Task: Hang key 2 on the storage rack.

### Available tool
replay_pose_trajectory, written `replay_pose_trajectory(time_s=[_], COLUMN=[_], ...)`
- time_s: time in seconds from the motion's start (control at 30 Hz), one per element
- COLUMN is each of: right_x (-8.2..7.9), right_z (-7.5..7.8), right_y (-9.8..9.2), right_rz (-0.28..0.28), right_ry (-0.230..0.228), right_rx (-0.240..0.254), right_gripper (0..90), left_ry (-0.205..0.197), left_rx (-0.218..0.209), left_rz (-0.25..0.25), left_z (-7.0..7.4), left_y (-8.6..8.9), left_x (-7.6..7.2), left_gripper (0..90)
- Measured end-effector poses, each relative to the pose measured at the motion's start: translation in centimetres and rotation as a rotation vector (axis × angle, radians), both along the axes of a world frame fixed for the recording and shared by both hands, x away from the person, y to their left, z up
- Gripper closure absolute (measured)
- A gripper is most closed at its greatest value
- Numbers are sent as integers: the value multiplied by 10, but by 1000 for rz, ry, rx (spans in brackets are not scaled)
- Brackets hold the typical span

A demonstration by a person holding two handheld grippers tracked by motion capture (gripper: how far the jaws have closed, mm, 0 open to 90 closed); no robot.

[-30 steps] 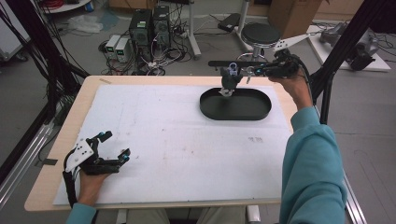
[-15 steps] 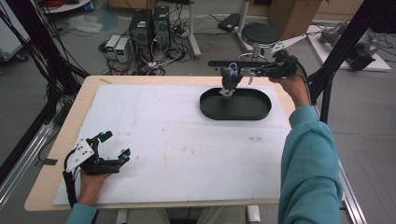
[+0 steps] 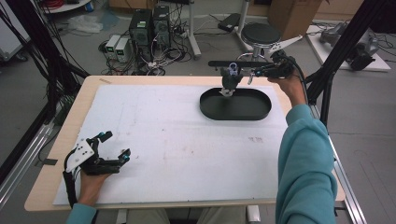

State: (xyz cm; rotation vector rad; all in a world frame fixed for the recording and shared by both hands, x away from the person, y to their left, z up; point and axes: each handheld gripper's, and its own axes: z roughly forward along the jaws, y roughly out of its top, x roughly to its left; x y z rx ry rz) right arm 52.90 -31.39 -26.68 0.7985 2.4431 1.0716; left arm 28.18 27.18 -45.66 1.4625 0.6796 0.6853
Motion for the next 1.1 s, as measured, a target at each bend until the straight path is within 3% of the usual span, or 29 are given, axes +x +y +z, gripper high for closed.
replay_pose_trajectory(time_s=[0.3,1.1], right_x=[3,10], right_z=[-2,-5], right_y=[1,0], right_rz=[-24,-81], right_ry=[4,-42], right_rx=[-4,-25], right_gripper=[888,887], left_ry=[-1,-3], left_rx=[3,5], left_rz=[0,-2], left_z=[0,0], left_y=[0,-1], left_x=[0,-1], left_gripper=[17,17])
